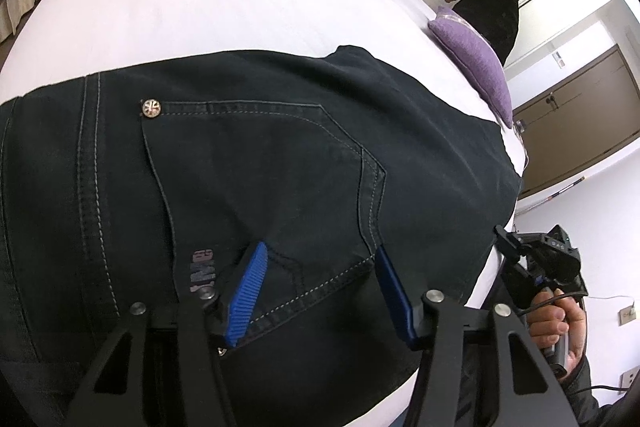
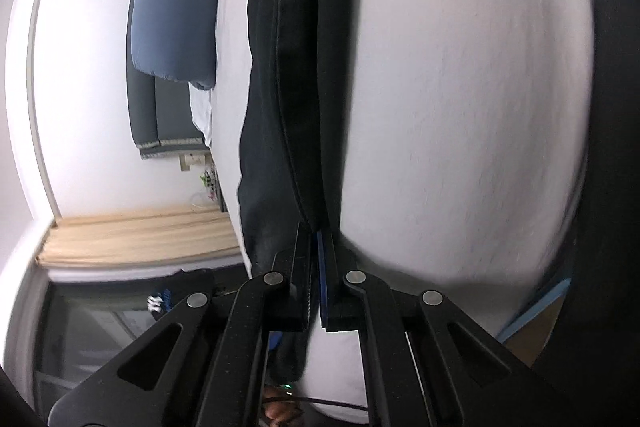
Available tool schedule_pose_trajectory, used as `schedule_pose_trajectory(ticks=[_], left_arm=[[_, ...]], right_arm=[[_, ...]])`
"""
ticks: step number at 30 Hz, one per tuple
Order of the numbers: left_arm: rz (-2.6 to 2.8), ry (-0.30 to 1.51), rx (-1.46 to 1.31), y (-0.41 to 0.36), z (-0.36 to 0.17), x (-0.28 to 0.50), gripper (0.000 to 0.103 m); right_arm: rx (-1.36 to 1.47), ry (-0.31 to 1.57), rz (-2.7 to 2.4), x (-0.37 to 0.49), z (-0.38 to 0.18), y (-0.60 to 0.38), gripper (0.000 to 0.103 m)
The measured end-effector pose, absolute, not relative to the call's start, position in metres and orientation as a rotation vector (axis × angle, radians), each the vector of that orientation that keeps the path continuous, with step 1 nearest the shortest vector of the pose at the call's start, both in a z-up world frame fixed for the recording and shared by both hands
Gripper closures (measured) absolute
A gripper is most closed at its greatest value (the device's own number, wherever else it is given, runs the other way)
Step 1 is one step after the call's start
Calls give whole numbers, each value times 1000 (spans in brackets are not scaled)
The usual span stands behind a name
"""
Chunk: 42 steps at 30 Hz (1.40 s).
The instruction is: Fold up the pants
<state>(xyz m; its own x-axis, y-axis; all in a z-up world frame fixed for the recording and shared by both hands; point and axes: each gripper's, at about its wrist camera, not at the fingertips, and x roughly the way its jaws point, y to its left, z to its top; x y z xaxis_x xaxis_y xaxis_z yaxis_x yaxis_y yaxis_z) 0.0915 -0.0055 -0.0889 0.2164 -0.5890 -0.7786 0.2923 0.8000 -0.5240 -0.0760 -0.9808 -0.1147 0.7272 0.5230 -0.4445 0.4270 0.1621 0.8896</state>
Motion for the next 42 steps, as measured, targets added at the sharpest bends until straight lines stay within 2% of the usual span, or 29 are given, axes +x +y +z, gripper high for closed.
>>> schedule_pose_trajectory(ticks=[2, 4, 6, 8, 9, 21, 22, 24, 34, 38, 42], left_arm=[[-621, 1207, -281, -6, -88, 91, 45], [-623, 1205, -279, -3, -89, 89, 45], [-623, 1203, -284, -2, -89, 89, 45], [-622, 1202, -283, -4, -90, 88, 45], [-620, 1201, -282, -4, -90, 88, 45], [-613, 1198, -272, -7, -88, 87, 45], [-613, 1197, -272, -7, -88, 87, 45], [-612, 1197, -273, -7, -88, 87, 45], [-616, 1201, -270, -7, -88, 89, 45], [-616, 1200, -276, -7, -89, 89, 45], [-616, 1200, -270, -7, -89, 89, 45]], right_arm=[[1463, 822, 97, -74, -112, -980, 100], [1473, 791, 109, -75, -105, -980, 94], [1490, 726, 102, -79, -101, -996, 69], [1507, 641, 90, -81, -93, -1009, 50], [1509, 623, 74, -80, -91, -1013, 47], [1609, 624, -7, -74, -97, -1044, 50], [1595, 630, -4, -77, -102, -1041, 55], [1543, 665, -13, -75, -102, -1040, 99], [1567, 652, -54, -114, -115, -1046, 102], [1540, 650, -40, -96, -115, -1042, 100], [1550, 565, -88, -81, -103, -1052, 98]])
